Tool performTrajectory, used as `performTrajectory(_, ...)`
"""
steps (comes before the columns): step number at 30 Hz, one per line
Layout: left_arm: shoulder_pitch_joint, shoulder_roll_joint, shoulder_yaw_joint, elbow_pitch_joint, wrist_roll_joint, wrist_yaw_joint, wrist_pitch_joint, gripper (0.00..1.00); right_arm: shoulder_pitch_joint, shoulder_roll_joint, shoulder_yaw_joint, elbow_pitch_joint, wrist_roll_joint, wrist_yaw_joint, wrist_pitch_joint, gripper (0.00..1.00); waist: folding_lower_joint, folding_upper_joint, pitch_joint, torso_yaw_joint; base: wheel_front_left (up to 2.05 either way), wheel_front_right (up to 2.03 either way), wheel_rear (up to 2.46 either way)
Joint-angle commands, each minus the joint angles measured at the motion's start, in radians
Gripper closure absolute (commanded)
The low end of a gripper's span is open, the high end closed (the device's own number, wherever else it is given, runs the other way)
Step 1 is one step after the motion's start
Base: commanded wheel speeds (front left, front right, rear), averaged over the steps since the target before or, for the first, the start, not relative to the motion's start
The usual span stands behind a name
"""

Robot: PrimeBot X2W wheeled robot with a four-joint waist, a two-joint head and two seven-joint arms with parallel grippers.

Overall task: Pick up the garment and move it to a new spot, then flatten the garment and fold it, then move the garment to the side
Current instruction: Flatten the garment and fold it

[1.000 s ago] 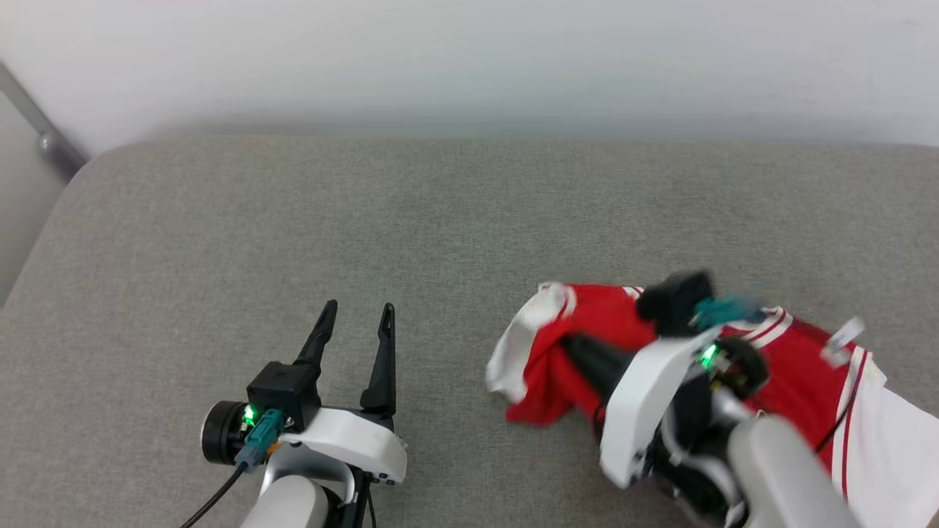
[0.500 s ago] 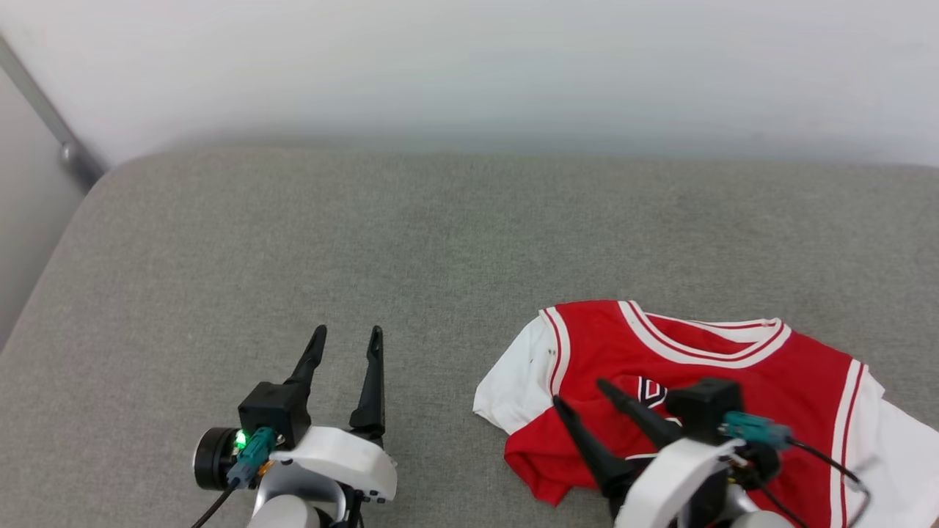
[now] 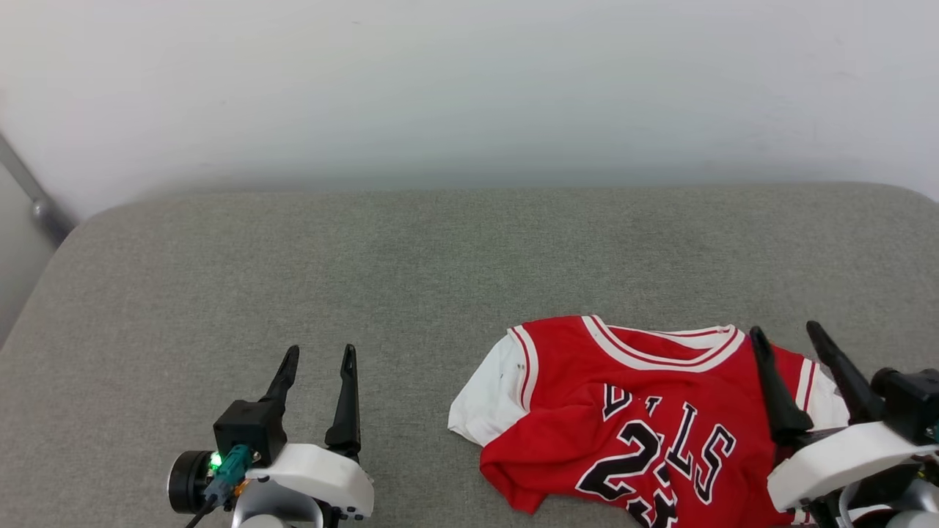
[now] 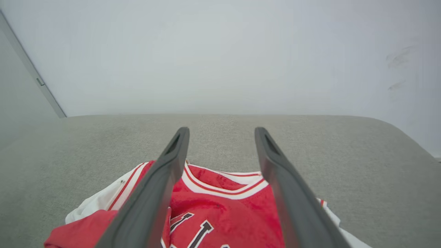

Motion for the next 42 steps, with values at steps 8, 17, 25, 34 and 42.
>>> performTrajectory(8,-0.003,0.023,-0.010,-0.035,0.000,0.004,0.049,0.00,0.037,0.013,-0.030,-0.048,-0.017,0.000,0.004,0.00,0.0000,0.0000,0.000,-0.036,0.00,0.00,0.00)
performTrajectory(17,-0.206,0.055,-0.133,0.003,-0.022,-0.145,0.361,0.00,-0.005,0.012,-0.003,-0.070,-0.018,0.000,0.018,0.00,0.0000,0.0000,0.069,-0.064,0.00,0.00,0.00)
performTrajectory(25,-0.348,0.079,-0.268,0.111,-0.070,-0.263,0.746,0.00,-0.052,0.004,0.046,-0.074,-0.008,0.000,0.018,0.00,0.0000,0.0000,0.162,-0.102,0.00,0.00,0.00)
performTrajectory(34,-0.376,0.119,-0.406,0.205,-0.112,-0.296,0.977,0.35,-0.088,0.011,0.075,-0.047,0.013,0.000,0.000,0.00,0.0000,0.0000,0.222,-0.127,0.00,0.00,0.00)
performTrajectory(42,-0.366,0.171,-0.328,0.146,-0.124,-0.229,0.819,1.00,-0.065,0.007,0.067,-0.022,0.017,0.000,0.010,0.00,0.0000,0.0000,0.189,-0.102,0.00,0.00,0.00)
